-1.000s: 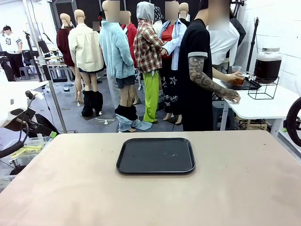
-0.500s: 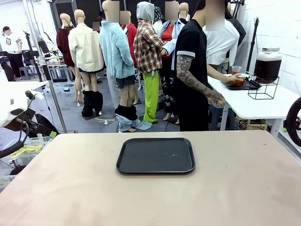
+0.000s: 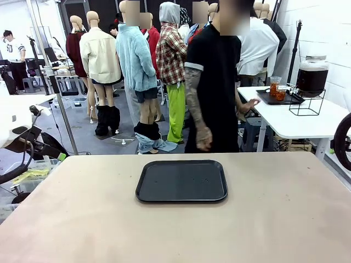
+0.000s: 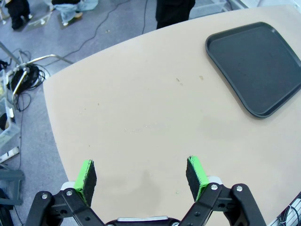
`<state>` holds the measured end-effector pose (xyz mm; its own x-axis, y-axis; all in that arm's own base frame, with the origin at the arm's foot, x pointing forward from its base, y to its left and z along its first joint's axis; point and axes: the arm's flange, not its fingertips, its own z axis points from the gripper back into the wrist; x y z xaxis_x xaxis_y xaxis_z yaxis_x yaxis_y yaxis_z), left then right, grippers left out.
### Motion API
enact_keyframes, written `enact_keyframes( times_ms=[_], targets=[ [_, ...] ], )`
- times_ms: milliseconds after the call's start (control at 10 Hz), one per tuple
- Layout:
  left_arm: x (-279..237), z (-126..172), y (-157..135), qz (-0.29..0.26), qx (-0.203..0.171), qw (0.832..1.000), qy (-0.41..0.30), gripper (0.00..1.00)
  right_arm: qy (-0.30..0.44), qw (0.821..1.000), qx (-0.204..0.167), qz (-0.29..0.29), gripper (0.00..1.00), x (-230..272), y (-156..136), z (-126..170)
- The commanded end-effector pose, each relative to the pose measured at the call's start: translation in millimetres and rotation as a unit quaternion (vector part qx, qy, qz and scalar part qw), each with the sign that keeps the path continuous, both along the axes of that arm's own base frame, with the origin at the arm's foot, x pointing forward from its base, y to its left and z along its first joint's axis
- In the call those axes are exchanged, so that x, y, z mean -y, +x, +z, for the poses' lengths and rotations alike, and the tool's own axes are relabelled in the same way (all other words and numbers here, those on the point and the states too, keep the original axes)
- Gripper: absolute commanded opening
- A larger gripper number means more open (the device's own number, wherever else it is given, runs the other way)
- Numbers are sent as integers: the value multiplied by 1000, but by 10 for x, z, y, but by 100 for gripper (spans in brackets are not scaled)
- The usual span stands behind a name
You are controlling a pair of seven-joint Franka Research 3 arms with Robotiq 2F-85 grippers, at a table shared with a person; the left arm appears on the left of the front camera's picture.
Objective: Pour the drink into the iced cup.
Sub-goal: Open the gripper to release the iced cup you were holding.
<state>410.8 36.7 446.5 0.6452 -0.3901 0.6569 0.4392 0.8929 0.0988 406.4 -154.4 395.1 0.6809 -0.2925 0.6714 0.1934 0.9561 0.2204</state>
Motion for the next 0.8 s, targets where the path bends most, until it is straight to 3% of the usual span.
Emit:
enact_keyframes(
  times_ms=[0, 700],
  targets=[
    [-6, -2, 6, 4, 5, 1000, 1, 100, 1, 1000, 1, 0, 100, 7, -13, -19],
    [-6, -2, 6, 4, 5, 1000, 1, 100, 1, 1000, 1, 0, 100, 7, -13, -19]
  ],
)
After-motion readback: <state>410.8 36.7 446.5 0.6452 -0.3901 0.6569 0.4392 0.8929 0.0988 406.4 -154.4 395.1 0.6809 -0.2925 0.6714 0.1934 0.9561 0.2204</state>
